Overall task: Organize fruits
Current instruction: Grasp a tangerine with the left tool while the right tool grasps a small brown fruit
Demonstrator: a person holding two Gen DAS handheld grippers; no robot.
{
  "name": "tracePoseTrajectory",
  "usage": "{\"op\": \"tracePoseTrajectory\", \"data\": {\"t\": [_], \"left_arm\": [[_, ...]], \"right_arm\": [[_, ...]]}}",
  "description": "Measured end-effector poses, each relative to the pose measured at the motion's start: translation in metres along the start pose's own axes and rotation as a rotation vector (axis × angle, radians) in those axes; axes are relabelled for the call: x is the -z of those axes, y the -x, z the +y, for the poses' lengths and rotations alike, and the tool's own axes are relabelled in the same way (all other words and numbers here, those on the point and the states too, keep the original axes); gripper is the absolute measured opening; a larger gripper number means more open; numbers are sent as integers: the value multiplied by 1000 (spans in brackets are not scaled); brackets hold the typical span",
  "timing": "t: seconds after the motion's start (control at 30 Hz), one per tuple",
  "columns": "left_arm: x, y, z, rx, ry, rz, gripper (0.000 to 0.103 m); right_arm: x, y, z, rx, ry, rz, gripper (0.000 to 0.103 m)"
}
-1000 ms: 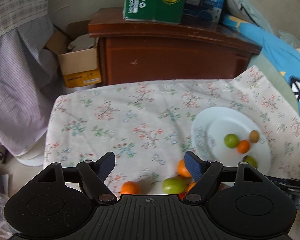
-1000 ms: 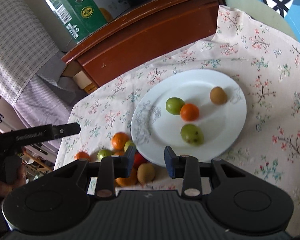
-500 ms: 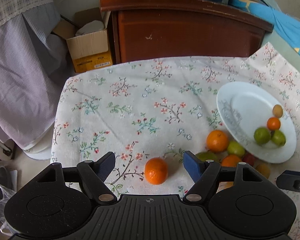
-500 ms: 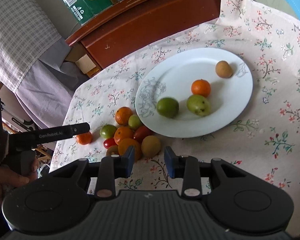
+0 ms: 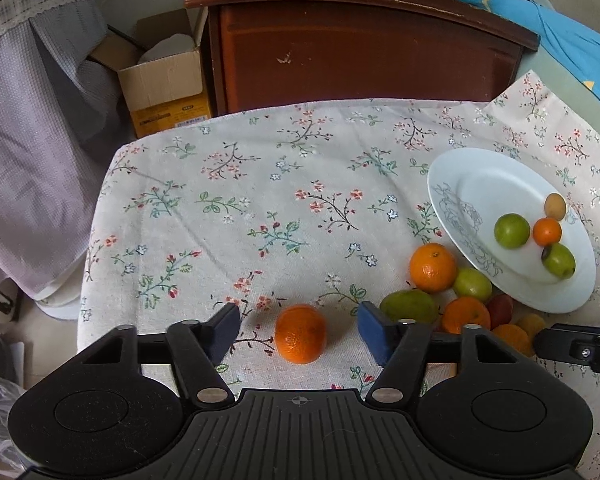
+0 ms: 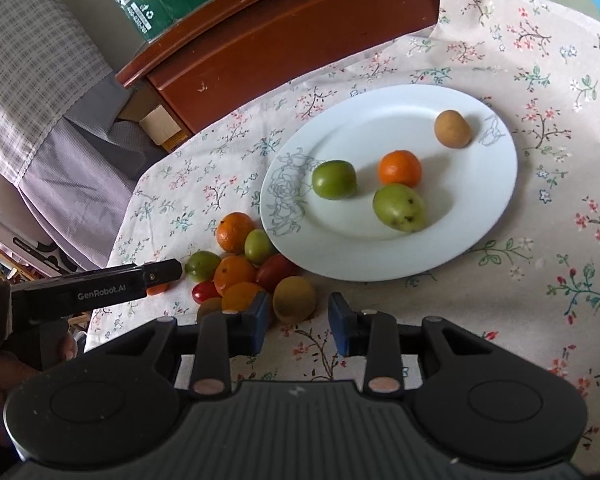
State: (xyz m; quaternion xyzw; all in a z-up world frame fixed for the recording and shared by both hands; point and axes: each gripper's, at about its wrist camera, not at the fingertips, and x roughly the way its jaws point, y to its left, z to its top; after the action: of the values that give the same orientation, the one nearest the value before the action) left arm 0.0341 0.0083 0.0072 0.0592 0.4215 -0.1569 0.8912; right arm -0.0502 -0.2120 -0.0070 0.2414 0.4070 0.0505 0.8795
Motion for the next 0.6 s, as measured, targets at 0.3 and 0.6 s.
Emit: {"op": "tracePoseTrajectory", "data": {"t": [0.3,0.6], "left_arm": [[2,-5,-5,-1,-24,-5,41],[2,-1,-10,15,-28,-21,25]], "right_arm": [[1,-8,3,16,21,-11,34],[1,-8,4,7,26,-5,25]]}}
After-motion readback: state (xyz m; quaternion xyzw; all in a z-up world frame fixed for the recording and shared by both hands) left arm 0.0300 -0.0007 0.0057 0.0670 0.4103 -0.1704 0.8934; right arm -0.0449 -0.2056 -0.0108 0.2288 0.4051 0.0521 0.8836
